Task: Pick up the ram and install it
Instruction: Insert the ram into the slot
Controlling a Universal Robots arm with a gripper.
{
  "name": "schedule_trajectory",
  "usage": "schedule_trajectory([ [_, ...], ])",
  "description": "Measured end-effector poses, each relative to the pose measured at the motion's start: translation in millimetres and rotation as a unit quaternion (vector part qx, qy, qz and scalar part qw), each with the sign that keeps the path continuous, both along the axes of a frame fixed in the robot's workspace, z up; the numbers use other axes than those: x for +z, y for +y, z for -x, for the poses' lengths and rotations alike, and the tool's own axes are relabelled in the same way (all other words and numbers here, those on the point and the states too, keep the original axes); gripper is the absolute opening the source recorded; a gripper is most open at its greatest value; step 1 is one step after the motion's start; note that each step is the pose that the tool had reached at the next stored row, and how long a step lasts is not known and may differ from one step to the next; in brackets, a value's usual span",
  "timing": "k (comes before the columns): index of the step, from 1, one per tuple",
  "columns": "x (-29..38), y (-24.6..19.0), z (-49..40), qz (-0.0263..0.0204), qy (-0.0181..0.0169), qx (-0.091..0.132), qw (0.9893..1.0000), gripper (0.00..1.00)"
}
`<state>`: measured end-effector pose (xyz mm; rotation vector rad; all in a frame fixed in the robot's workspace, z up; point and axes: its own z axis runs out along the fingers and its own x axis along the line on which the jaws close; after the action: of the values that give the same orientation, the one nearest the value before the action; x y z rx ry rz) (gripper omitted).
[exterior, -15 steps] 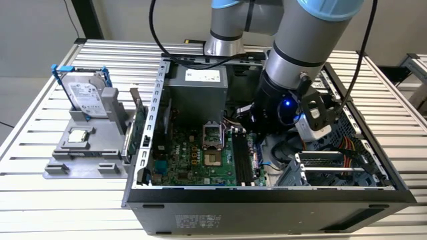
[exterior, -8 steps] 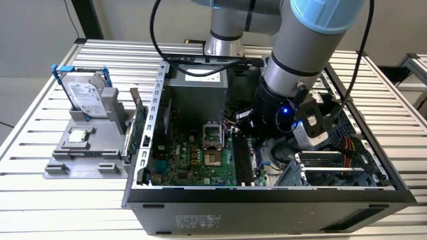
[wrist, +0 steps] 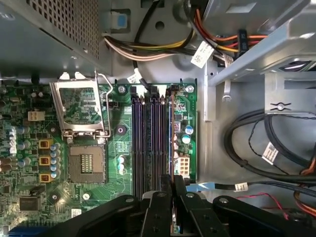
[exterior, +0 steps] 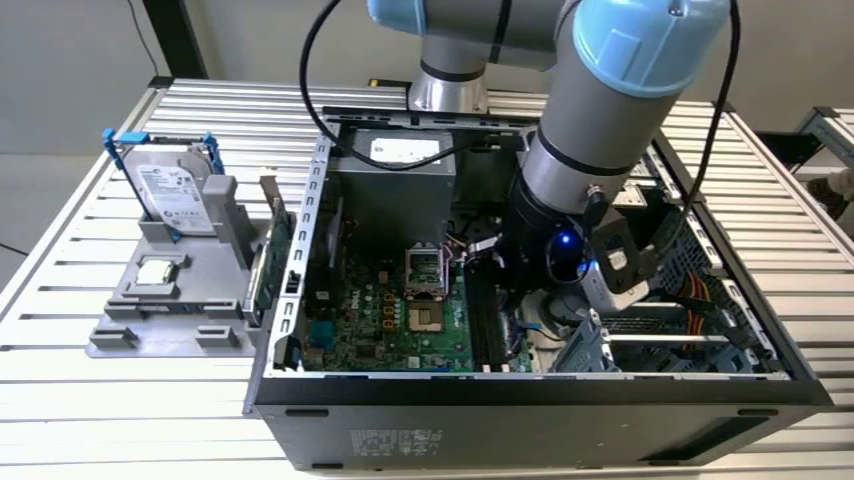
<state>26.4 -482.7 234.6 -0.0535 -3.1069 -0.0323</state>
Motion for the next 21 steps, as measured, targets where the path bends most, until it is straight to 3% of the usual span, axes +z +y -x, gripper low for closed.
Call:
schedule_trajectory([
  [5, -7.5, -0.1, 3.0, 0.0007, 0.0000, 0.000, 1.0000, 0.00],
  [11, -11.2, -0.1, 3.0, 0.0008, 0.0000, 0.005, 1.0000, 0.00],
  [15, -12.5, 1.1, 3.1, 0.0059, 0.0000, 0.005, 1.0000, 0.00],
  [21, -14.6, 4.0, 3.3, 0.0068, 0.0000, 0.010, 0.9999, 0.00],
])
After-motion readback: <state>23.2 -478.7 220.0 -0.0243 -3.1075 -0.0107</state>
